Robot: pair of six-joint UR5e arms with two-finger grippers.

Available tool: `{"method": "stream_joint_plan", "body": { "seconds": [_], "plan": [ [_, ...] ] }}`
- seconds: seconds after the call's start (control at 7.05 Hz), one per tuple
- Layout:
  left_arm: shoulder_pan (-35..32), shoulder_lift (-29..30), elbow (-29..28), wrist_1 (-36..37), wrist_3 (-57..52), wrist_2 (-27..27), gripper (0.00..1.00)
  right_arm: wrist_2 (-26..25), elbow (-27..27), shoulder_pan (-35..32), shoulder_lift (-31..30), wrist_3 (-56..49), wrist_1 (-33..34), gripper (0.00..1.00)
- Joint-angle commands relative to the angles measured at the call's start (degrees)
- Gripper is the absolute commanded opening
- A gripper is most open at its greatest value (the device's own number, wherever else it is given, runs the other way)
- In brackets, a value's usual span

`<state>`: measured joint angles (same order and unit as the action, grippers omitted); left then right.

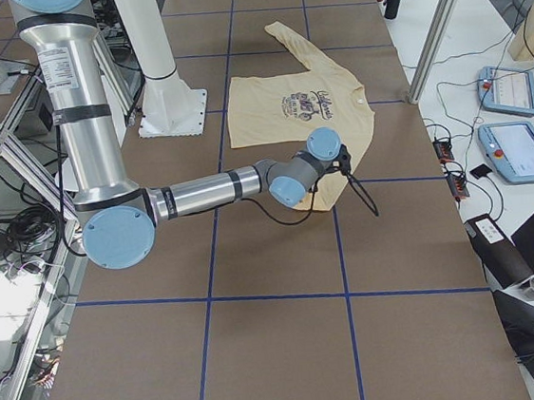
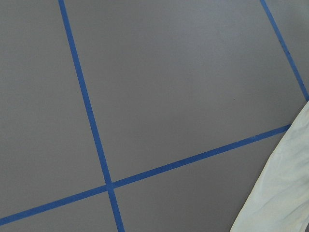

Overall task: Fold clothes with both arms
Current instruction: 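Move the right gripper down to the cuff of the nearest sleeve and grasp it, then lift the sleeve with the right gripper and lay it across the shirt toward the collar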

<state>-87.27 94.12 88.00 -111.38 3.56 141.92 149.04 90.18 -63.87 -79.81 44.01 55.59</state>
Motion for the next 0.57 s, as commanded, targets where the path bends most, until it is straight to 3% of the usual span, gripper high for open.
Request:
{"method": "stream_joint_plan", "body": {
  "seconds": [0.0, 0.43],
  "plan": [
    [0.0, 0.3, -1.0, -0.1, 0.1, 0.0, 1.00, 0.7, -1.1, 0.2, 11.5, 11.3, 0.1, 0.00],
    [0.0, 2.1, -3.7, -0.1, 0.0, -0.3, 1.00, 0.4, -10.6, 1.3, 31.1, 19.1, 0.2, 0.00]
  ]
}}
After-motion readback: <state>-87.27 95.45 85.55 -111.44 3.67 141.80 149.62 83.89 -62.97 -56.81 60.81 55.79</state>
